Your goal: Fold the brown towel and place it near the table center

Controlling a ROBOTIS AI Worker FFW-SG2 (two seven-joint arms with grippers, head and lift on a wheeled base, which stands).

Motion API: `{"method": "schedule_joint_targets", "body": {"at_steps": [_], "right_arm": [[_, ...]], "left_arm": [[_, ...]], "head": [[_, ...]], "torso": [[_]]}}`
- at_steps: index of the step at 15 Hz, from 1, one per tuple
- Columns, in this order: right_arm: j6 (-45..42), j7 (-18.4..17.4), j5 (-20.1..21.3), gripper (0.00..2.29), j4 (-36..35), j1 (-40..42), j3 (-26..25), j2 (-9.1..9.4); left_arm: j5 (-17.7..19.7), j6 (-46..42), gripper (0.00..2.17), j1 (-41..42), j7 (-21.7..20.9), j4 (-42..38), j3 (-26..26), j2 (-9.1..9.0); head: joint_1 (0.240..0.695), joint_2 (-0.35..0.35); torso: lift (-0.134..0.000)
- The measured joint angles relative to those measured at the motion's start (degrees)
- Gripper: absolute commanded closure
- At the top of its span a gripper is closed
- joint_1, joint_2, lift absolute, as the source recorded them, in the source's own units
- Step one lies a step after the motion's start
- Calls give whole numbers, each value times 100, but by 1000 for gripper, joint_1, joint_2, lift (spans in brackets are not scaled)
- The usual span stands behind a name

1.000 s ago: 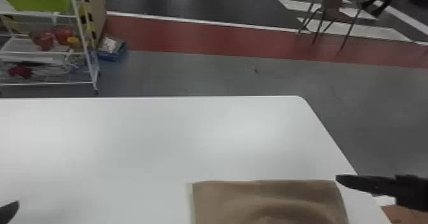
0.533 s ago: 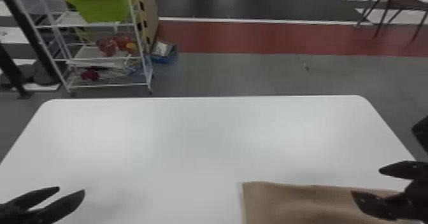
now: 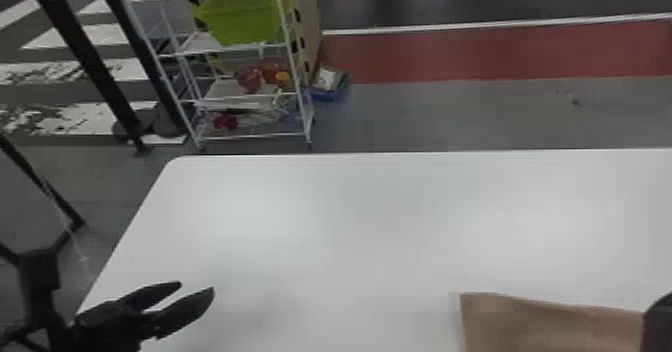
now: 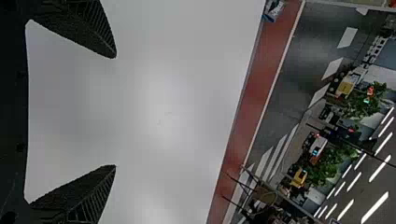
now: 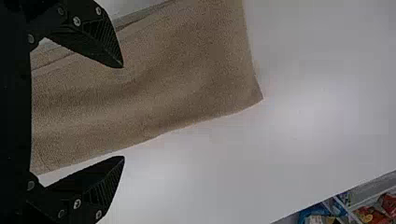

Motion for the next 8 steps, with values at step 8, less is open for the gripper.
{"method": "schedule_joint_targets", "body": {"at_steps": [8], "right_arm": [[-79, 0, 352, 286, 368, 518, 44, -35]], "left_arm": [[47, -110, 26, 1, 17, 163, 15, 0]], "head": [[695, 166]], "torso": [[-122]]}}
